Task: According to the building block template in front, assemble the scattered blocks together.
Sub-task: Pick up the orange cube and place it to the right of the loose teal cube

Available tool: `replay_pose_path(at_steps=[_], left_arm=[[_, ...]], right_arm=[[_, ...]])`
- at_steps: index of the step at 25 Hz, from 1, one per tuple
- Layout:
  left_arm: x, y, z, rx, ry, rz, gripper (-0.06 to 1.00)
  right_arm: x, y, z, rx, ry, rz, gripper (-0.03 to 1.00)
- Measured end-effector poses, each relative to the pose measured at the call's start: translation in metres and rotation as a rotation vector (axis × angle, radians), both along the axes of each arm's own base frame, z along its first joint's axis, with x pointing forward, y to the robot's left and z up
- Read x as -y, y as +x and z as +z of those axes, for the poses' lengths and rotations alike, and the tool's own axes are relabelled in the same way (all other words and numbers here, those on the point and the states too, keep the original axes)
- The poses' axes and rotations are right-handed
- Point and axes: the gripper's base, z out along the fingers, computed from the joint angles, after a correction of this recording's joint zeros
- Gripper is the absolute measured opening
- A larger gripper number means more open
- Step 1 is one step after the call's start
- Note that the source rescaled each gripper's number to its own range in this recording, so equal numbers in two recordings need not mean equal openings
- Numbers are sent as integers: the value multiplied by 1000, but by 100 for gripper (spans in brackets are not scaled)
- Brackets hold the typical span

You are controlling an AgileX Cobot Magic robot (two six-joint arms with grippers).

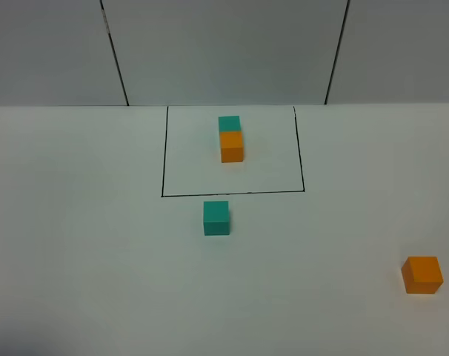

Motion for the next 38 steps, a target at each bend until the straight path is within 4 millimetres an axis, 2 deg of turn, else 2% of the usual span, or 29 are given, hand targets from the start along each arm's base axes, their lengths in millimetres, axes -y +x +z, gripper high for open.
replay_pose_path(at_steps=[5,11,16,22,30,38], left_arm=[[3,-34,-19,57,-21,7,80],[6,-52,-44,61,-50,-6,79],[7,-68,-47,103,-47,-12,76],[8,-75,-62,98,-49,-13,74],[8,-88,-63,179,-56,-4,72],[7,-89,-63,176,-95,23,72]], right_arm=[[0,0,0,0,0,0,69],[0,0,0,0,0,0,69],[0,0,0,0,0,0,69],[0,0,0,0,0,0,69],[0,0,0,0,0,0,69],[0,0,0,0,0,0,69]])
